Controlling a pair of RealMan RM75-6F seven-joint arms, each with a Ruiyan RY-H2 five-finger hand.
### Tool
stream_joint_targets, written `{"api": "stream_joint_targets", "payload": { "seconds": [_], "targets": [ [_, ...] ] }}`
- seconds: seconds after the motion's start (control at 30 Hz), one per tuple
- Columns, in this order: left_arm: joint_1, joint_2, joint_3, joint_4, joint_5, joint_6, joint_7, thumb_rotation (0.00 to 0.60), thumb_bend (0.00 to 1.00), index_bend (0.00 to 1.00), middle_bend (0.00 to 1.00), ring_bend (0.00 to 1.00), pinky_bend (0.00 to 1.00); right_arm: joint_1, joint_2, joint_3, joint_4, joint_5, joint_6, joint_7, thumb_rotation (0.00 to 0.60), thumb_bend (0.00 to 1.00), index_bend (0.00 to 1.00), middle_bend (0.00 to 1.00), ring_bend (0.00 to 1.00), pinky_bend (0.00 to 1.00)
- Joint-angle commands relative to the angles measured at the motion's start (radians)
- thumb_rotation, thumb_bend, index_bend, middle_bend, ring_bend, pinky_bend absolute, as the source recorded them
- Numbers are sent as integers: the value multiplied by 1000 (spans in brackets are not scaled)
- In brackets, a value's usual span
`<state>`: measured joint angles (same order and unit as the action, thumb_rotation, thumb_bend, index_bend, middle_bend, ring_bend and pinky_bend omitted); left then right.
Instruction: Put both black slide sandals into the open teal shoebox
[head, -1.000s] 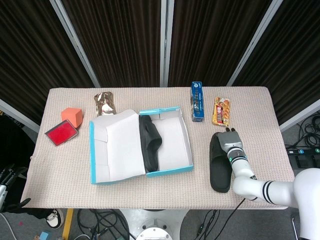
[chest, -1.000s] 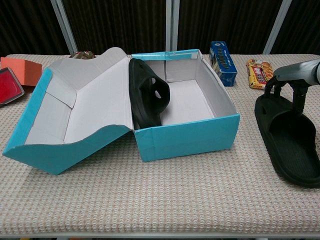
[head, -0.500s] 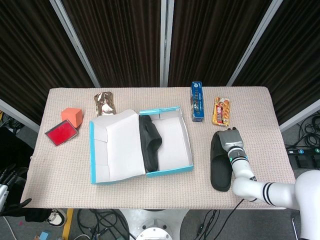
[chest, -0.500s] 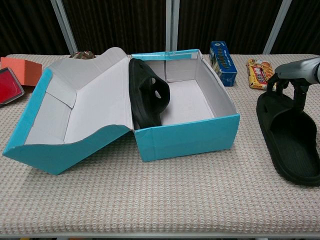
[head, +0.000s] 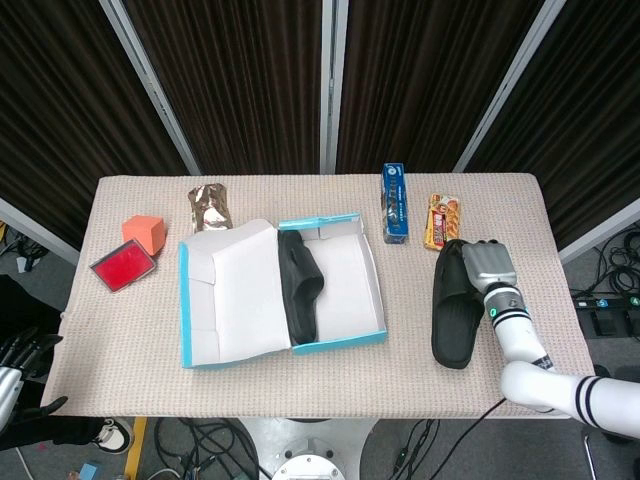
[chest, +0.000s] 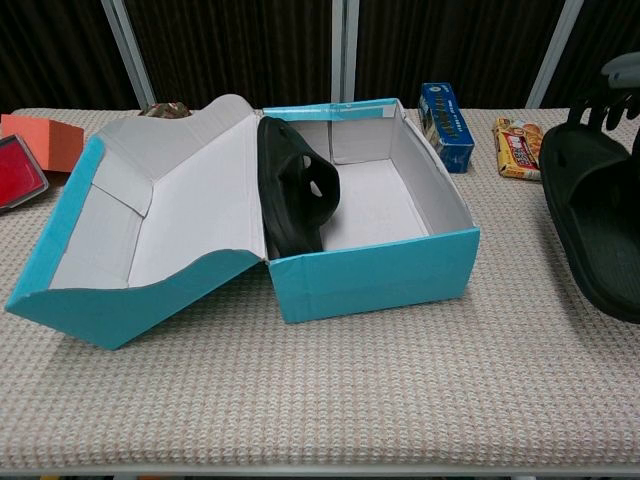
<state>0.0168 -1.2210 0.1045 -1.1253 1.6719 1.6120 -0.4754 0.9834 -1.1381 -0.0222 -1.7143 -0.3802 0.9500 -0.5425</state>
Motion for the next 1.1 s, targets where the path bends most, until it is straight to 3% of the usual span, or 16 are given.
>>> {"api": "stream_joint_targets", "payload": {
  "seconds": [0.03, 0.2, 0.37, 0.53, 0.83, 1.1],
  "targets": [
    [-2, 0, 1, -4, 2, -1, 4, 600, 0, 169, 186, 51, 118, -64, 106, 63, -89, -109, 12, 126, 600, 78, 564, 531, 256, 227],
    [-4, 2, 1, -12, 6, -1, 14, 600, 0, 169, 186, 51, 117, -137, 178, 142, -132, -230, 10, 307, 600, 82, 581, 547, 273, 250],
    [-3, 6, 1, -20, 6, 3, 21, 600, 0, 169, 186, 51, 117, -184, 180, 203, -105, -301, -21, 455, 600, 88, 585, 551, 288, 285],
    [-1, 8, 2, -20, 3, 2, 22, 600, 0, 169, 186, 51, 117, -211, 130, 239, -59, -359, -27, 542, 600, 87, 586, 547, 293, 301],
    [-3, 3, 0, -10, -5, -9, 11, 600, 0, 169, 186, 51, 117, -255, 15, 338, 17, -484, -72, 818, 600, 83, 588, 545, 293, 312],
    [-2, 6, -5, -1, -14, -8, 2, 600, 0, 169, 186, 51, 117, -242, -73, 375, 78, -541, -97, 896, 600, 83, 594, 537, 293, 421]
  ]
}}
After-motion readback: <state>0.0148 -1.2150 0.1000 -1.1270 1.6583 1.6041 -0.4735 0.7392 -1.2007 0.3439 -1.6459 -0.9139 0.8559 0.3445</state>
